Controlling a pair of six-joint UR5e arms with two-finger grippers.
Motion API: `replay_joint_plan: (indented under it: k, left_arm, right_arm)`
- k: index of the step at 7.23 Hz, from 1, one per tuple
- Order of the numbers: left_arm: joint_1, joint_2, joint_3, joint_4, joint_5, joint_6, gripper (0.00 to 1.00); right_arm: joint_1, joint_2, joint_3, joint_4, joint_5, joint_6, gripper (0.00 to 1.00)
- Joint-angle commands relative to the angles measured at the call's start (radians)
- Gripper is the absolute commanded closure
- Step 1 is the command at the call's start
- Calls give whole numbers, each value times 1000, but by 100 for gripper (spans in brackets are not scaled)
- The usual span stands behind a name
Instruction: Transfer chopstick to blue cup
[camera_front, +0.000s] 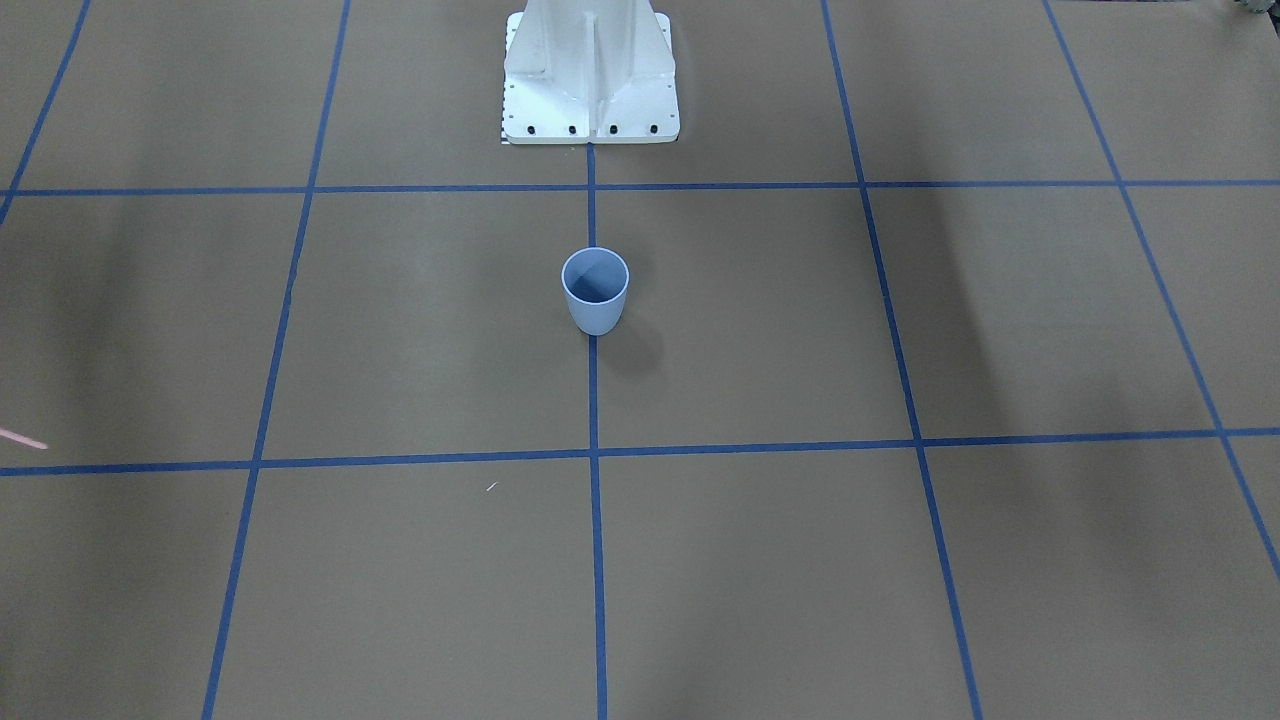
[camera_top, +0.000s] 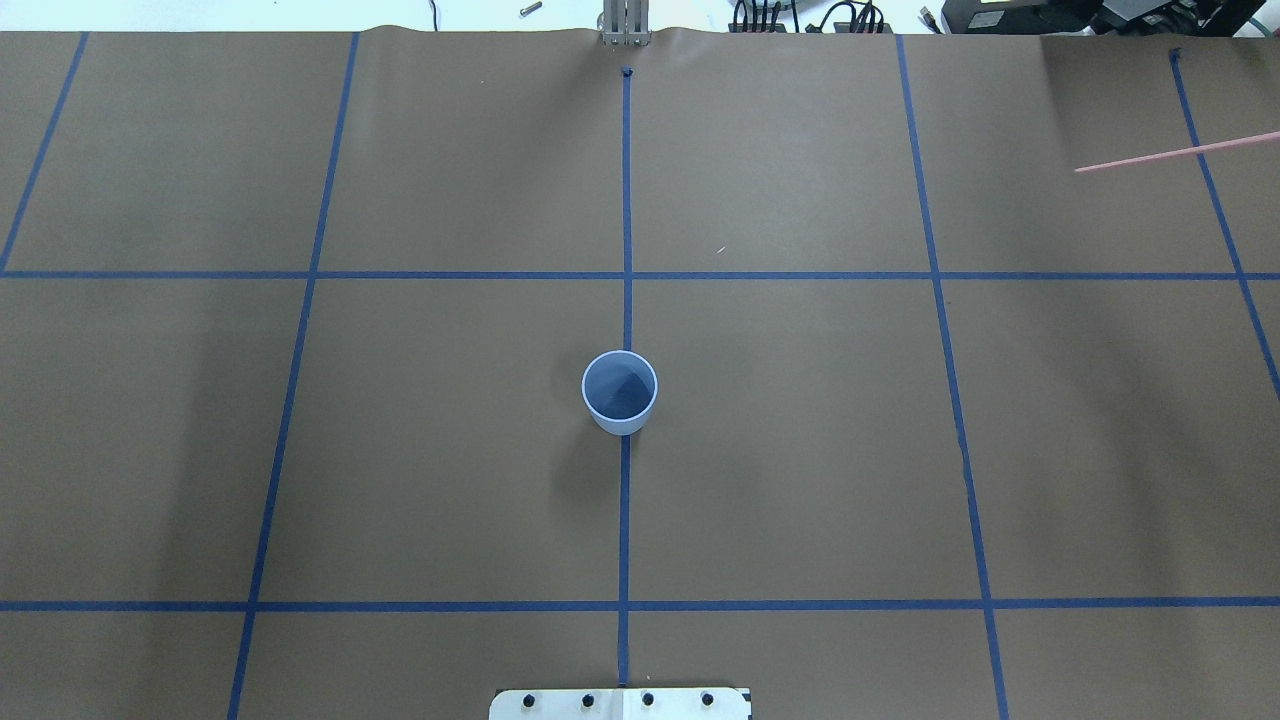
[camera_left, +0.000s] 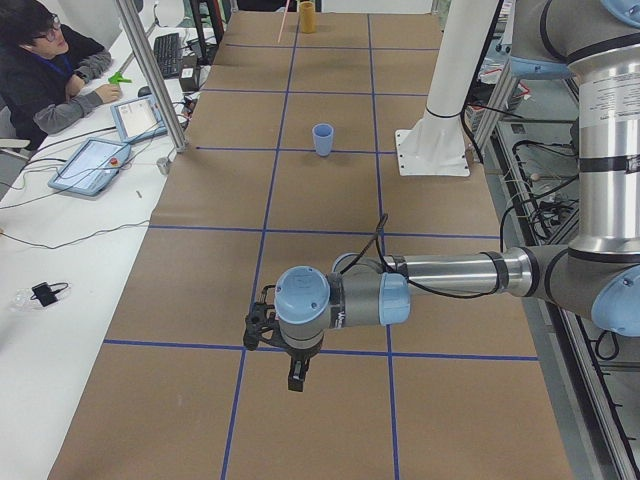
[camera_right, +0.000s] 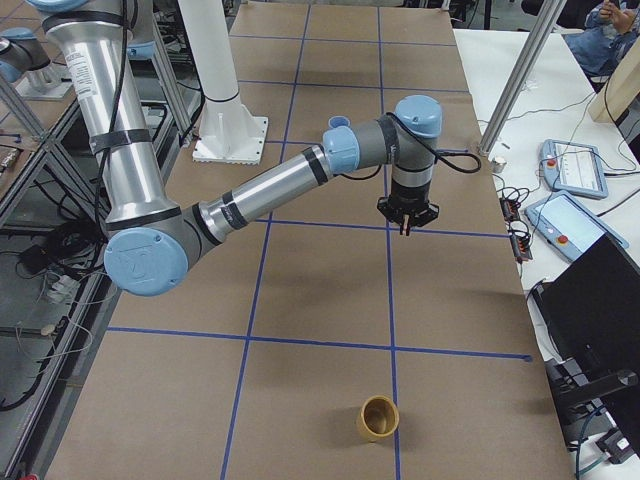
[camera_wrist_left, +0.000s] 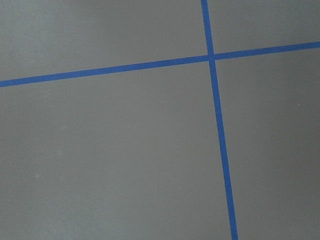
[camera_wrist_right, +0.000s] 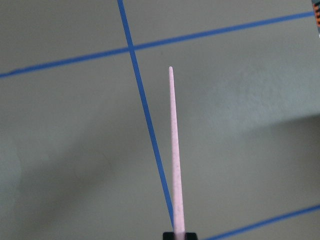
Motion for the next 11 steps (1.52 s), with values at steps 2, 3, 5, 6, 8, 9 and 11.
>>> replay_joint_plan:
  k: [2,3,5,6,8,9,11]
  left_arm:
    - [-2,12,-3,2,-54,-1,1]
    - [-2,12,-3,2,-54,-1,1]
    - [-2,10,-3,2,-55,-1,1]
    - [-2,12,-3,2,-55,-1,1]
    - [-2,12,-3,3,-55,-1,1]
    - [0,12,-2,3,-55,-1,1]
    - [-2,12,-2,6,-55,-1,1]
  right_arm:
    - [-280,89,179,-10,7,342,100]
    - [-356,131,213,-10,4,492,100]
    - [-530,192,262,-13,-97,696,100]
    - [-584,204,283,-18,-129,759,100]
    - [-677,378,285,-279,-230,790,100]
    - [-752,419,281,-312,-316,867,100]
    - [-803,433,256,-317,-369,884,100]
